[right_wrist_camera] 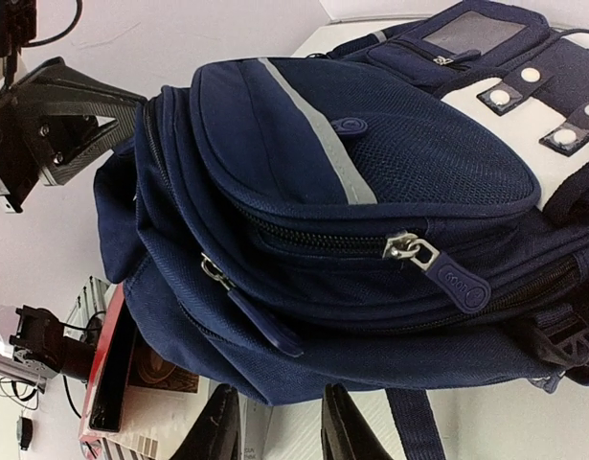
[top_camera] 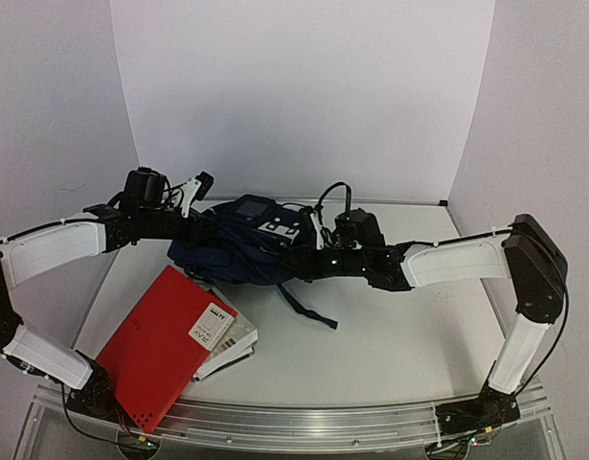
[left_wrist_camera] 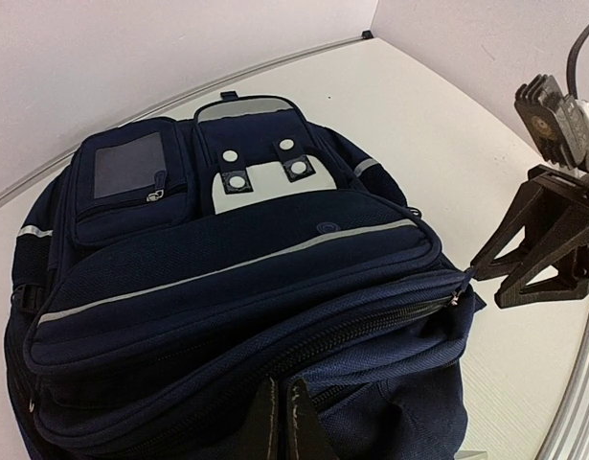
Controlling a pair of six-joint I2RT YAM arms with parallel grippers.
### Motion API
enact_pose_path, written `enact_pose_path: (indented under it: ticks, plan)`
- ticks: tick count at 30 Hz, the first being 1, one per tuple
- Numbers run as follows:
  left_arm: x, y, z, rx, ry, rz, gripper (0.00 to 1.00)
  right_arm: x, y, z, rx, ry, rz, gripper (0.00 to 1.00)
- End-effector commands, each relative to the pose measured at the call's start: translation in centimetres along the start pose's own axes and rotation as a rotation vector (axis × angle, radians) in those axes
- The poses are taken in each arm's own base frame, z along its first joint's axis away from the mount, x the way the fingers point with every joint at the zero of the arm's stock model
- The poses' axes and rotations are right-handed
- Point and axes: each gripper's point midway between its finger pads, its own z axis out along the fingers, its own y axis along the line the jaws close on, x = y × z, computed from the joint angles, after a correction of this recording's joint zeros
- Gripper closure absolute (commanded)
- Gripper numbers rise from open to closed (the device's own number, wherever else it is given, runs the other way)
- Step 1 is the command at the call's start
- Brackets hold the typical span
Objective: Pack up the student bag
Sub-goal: Zip the student bag at the center of the board.
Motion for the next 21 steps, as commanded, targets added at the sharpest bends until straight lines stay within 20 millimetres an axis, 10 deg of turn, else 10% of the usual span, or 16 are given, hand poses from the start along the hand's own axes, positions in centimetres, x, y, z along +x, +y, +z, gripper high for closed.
enact_pose_path:
  ticks: [1,21]
  plan:
    - [-5.5,-0.2,-2.2,-0.014,-0.18,0.047,1.0,-2.7,1.0,0.3,-0.005,-0.079,-0.043,0.71]
    - [-5.4,-0.2,-2.0,-0.009,-0.177,0.048,1.0,-1.2,1.1,2.9,0.02,-0.014,-0.093,0.71]
